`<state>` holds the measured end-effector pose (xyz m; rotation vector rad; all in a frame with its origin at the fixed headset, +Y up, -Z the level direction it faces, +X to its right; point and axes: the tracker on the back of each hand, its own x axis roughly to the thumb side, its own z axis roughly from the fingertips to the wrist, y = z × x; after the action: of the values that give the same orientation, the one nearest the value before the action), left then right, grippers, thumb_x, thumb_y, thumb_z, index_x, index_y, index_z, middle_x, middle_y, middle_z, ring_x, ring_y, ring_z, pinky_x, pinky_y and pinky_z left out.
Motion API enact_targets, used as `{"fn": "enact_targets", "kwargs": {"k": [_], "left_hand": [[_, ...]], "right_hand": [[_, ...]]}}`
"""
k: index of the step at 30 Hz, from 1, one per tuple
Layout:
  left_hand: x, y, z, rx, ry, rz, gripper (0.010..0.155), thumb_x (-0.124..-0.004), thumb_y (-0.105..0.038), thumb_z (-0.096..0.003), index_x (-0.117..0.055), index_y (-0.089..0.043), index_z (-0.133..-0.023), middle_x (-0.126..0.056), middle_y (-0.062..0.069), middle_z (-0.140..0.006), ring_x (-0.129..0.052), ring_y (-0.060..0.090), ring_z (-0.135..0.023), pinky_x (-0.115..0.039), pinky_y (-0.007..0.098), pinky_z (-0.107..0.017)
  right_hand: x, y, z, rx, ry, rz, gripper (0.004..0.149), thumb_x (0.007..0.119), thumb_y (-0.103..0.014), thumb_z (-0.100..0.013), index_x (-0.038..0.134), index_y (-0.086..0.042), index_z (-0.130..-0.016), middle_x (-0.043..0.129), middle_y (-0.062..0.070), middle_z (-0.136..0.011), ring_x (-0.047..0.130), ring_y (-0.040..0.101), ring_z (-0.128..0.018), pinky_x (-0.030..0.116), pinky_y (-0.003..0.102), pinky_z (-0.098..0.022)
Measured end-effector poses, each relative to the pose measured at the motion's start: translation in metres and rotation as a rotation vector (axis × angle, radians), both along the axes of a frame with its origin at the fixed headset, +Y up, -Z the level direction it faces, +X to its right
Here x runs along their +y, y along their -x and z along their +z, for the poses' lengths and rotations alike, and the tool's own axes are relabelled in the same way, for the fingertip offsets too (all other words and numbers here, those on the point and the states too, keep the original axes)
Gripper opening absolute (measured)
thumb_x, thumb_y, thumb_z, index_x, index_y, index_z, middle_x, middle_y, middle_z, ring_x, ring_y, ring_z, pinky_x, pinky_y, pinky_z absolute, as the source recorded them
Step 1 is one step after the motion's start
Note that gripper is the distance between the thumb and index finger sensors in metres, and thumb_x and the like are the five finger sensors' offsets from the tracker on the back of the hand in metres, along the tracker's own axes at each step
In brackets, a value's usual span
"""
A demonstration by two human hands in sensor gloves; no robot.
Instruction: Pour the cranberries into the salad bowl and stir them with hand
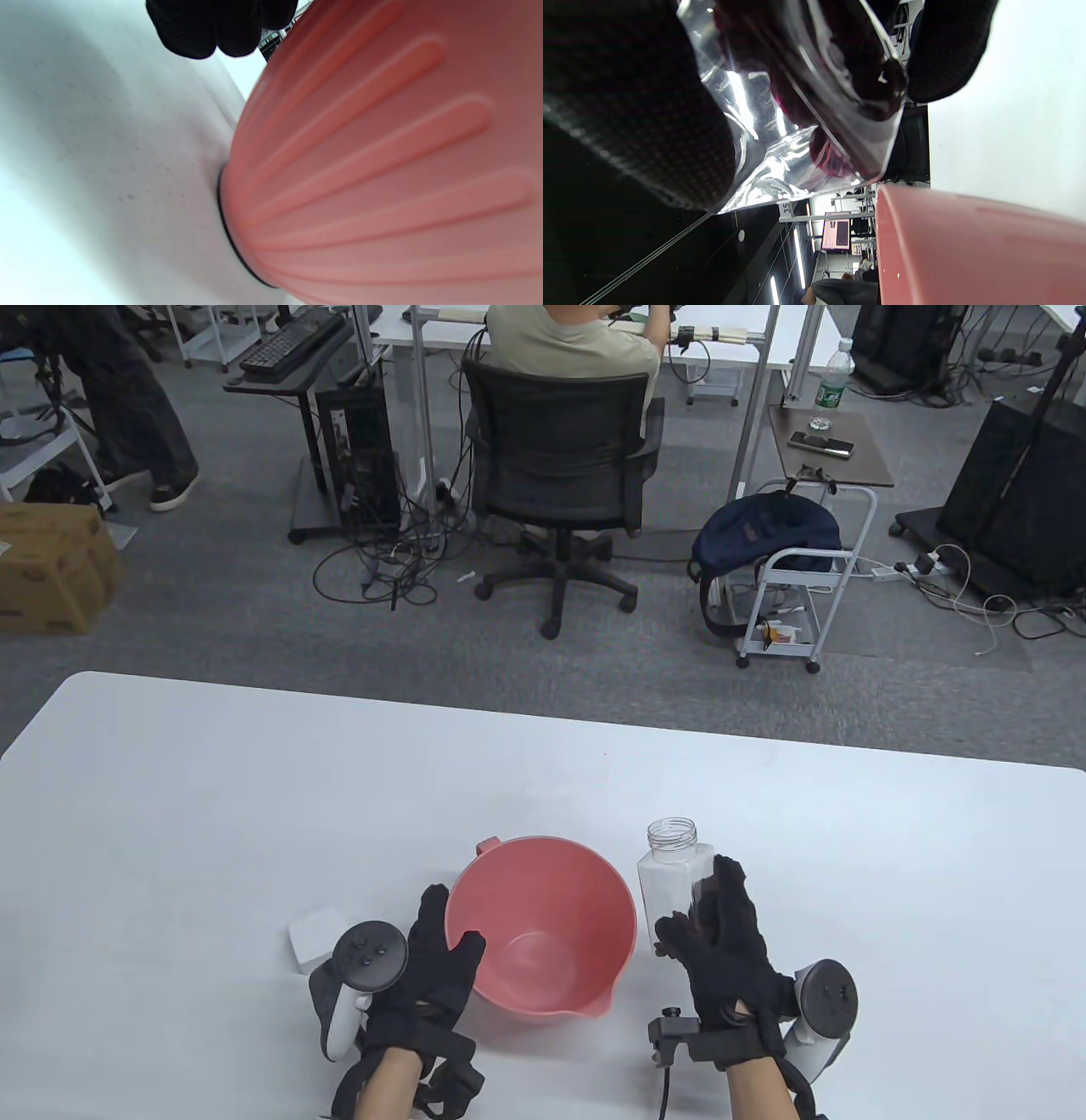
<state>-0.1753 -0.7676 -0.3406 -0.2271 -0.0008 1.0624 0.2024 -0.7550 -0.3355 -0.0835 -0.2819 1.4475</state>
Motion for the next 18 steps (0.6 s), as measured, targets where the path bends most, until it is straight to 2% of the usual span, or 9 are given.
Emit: {"fn": "enact_targets", "kwargs": {"k": [4, 10, 15, 18], "left_hand": [[-0.001, -0.003, 0.0, 0.014, 0.0, 0.05, 0.076, -0.059, -0.052, -0.062, -0.009, -0.031, -0.114, -0.036, 0.003, -0.126, -0.055, 0.034, -0.115, -0.061, 0.051, -0.08], [-0.001, -0.005, -0.001, 0.039, -0.003, 0.068, 0.076, -0.061, -0.042, -0.0597, -0.01, -0.027, -0.114, -0.036, 0.006, -0.125, -0.057, 0.035, -0.114, -0.063, 0.05, -0.08], [-0.001, -0.005, -0.001, 0.045, -0.005, 0.068, 0.077, -0.062, -0.038, -0.0585, -0.011, -0.025, -0.114, -0.037, 0.007, -0.125, -0.058, 0.036, -0.113, -0.063, 0.051, -0.079], [-0.001, -0.005, -0.002, 0.044, -0.003, 0.067, 0.077, -0.063, -0.037, -0.0583, -0.011, -0.025, -0.114, -0.037, 0.007, -0.125, -0.058, 0.037, -0.113, -0.063, 0.051, -0.079]], "right_hand": [[0.003, 0.005, 0.0, 0.031, -0.02, 0.011, 0.08, 0.11, -0.05, -0.028, 0.064, -0.053, -0.094, 0.065, -0.002, -0.102, 0.07, 0.028, -0.087, 0.086, 0.06, -0.058], [0.007, 0.009, -0.001, 0.045, -0.033, 0.005, 0.075, 0.109, -0.048, -0.029, 0.068, -0.054, -0.092, 0.063, -0.001, -0.104, 0.069, 0.031, -0.09, 0.086, 0.059, -0.056], [0.008, 0.009, 0.0, 0.034, -0.032, 0.016, 0.069, 0.11, -0.045, -0.029, 0.075, -0.053, -0.088, 0.064, -0.002, -0.105, 0.07, 0.032, -0.091, 0.086, 0.059, -0.055], [0.012, 0.01, 0.001, 0.034, -0.044, 0.048, 0.067, 0.11, -0.045, -0.029, 0.076, -0.051, -0.087, 0.066, -0.002, -0.105, 0.071, 0.033, -0.09, 0.087, 0.053, -0.052]]}}
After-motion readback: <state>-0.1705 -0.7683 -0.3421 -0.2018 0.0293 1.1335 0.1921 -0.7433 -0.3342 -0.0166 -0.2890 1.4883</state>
